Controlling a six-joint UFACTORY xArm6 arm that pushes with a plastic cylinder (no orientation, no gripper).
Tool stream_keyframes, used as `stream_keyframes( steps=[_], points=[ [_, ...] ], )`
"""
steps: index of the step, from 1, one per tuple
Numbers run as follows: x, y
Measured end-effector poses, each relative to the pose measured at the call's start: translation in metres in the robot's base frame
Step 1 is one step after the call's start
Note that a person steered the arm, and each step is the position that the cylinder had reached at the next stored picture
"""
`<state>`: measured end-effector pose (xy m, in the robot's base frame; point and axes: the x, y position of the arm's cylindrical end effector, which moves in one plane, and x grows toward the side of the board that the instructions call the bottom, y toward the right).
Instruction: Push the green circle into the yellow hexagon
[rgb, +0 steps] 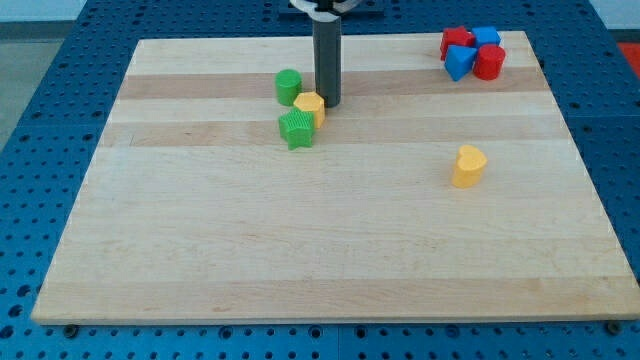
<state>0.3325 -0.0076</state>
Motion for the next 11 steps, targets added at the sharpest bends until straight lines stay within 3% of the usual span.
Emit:
stream_keyframes(
  steps=[1,2,4,9,10,11],
  points=[
    [-0.019,-0.008],
    [-0.068,-0.026],
    [-0.056,-0.108],
    [0.003,-0.044],
    [0.003,-0.039],
    [-0.030,-0.047]
  ],
)
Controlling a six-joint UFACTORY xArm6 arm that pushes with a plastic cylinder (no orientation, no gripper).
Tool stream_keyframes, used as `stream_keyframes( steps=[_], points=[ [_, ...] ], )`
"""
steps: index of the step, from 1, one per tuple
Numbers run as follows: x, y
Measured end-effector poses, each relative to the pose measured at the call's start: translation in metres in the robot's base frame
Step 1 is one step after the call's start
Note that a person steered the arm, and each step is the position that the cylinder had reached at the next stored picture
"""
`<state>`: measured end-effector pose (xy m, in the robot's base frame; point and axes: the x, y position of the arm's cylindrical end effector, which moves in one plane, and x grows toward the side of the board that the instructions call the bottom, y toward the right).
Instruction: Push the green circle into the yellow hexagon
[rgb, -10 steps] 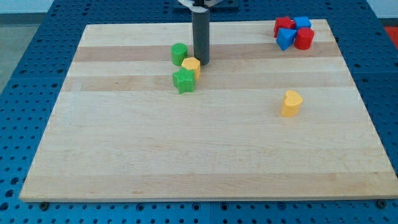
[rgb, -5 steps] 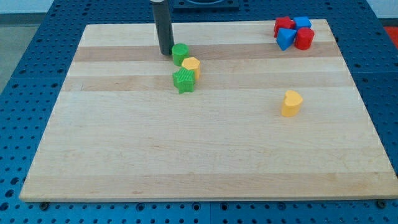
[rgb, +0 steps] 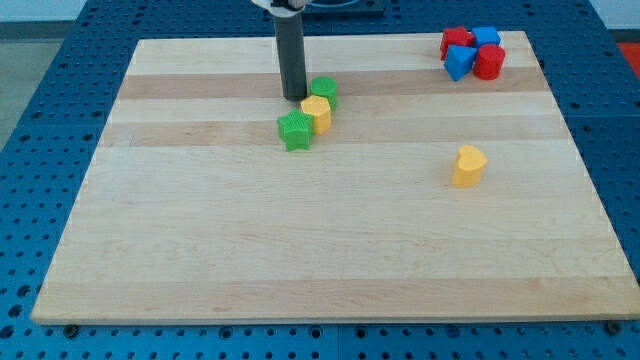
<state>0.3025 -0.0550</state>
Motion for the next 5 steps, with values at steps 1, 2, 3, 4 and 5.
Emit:
stream_keyframes(
  steps=[1,2,3,4,5],
  points=[
    [-0.019,0.002],
    [-0.013,0.018],
    [0.016,0.018],
    [0.055,0.017],
    [0.059,0.017]
  ],
)
